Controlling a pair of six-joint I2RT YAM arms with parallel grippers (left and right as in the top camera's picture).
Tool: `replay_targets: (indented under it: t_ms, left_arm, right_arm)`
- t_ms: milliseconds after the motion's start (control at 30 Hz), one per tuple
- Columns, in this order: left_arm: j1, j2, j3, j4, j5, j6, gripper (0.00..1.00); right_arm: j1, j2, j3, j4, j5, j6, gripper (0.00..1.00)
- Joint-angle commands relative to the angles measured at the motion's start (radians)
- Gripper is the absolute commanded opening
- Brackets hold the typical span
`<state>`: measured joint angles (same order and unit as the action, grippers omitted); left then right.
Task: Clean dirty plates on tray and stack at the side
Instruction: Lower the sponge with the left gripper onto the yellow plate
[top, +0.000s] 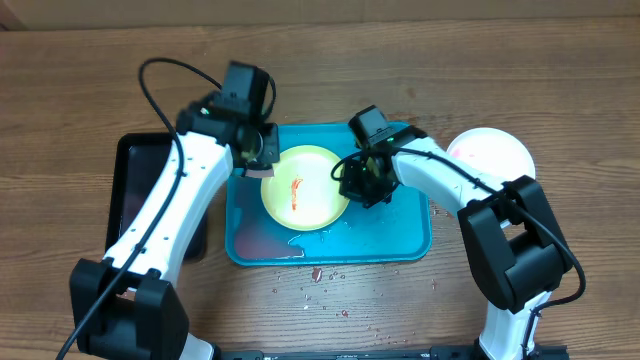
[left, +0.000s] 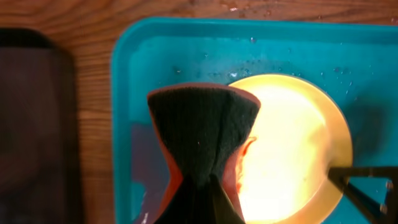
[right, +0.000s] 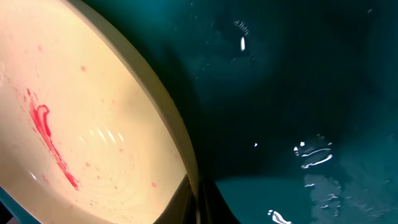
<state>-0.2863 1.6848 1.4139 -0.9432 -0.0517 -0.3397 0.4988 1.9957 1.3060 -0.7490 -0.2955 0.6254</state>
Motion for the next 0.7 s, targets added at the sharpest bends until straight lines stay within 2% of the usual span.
replay_targets:
  t_ms: [0,100,233,400,600,667]
  left_arm:
    - [-0.029,-0.020,-0.153,0.153,0.056,0.010,0.04]
    - [-0.048,-0.018,-0.264,0.307,0.092,0.056,0.04]
    - [-0.056,-0.002,-0.372,0.421,0.093,0.080,0.04]
    - [-0.069,0.059,-0.438,0.486,0.093,0.132,0.04]
    - [-0.075,0.200,-0.452,0.523,0.098,0.135,0.04]
    - [-0.075,0.217,-0.451,0.507,0.140,0.192,0.04]
  right_arm:
    - [0.002,0.010,0.002,0.011,0.021,0.060,0.04]
    - [0.002,0.010,0.002,0.012,0.021,0.059,0.04]
    - [0.002,0.010,0.002,0.012,0.016,0.055,0.04]
    - [0.002,0.010,0.002,0.013,0.013,0.051,0.04]
    - [0.002,0.010,0.002,0.012,0.010,0.048,0.04]
    - [0.003,0.010,0.002,0.012,0.010,0.047,0.04]
